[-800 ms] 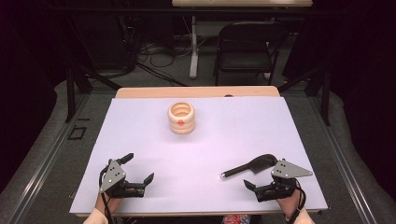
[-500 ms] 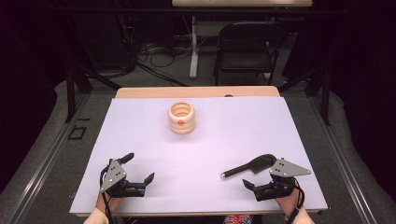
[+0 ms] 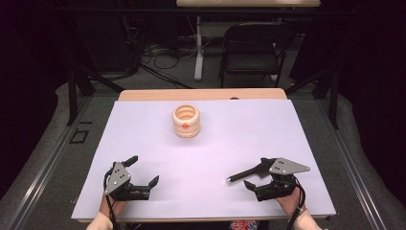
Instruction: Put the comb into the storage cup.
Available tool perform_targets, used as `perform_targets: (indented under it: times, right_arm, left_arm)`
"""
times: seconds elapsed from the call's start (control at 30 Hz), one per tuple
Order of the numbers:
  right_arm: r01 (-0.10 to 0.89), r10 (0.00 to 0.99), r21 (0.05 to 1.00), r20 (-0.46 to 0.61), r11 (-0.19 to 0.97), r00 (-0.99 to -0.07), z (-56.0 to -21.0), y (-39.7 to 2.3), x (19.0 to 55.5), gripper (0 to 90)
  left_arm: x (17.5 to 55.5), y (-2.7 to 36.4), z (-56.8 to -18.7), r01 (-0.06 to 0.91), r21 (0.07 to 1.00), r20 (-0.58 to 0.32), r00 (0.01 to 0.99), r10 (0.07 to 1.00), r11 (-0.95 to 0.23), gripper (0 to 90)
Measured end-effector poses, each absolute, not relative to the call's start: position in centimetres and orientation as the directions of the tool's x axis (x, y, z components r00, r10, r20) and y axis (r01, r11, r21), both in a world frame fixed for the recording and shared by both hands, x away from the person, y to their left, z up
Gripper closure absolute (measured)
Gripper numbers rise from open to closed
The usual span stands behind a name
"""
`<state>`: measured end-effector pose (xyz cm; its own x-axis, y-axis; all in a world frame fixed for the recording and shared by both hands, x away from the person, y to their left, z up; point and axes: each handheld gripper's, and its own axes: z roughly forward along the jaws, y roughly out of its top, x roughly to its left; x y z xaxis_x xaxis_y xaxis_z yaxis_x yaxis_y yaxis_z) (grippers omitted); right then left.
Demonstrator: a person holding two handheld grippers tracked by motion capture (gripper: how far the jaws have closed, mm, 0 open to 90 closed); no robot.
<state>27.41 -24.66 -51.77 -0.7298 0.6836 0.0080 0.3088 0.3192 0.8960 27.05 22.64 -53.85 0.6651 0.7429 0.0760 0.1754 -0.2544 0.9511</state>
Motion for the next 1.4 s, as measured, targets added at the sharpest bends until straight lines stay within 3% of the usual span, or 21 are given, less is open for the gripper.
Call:
perform_targets:
  times: [1.33,1.4]
  right_arm:
    - [0.428,0.65,0.793,0.053,0.434,-0.758,-52.6,-20.4,31.7,0.0]
    - [0.424,0.648,0.79,0.044,0.443,-0.76,-52.6,-20.0,31.9,3.5]
  left_arm:
    - [27.4,22.3,-54.0,0.182,0.947,0.073,0.684,0.726,-0.266,0.1]
    - [27.4,22.3,-54.0,0.182,0.947,0.071,0.685,0.725,-0.265,0.1]
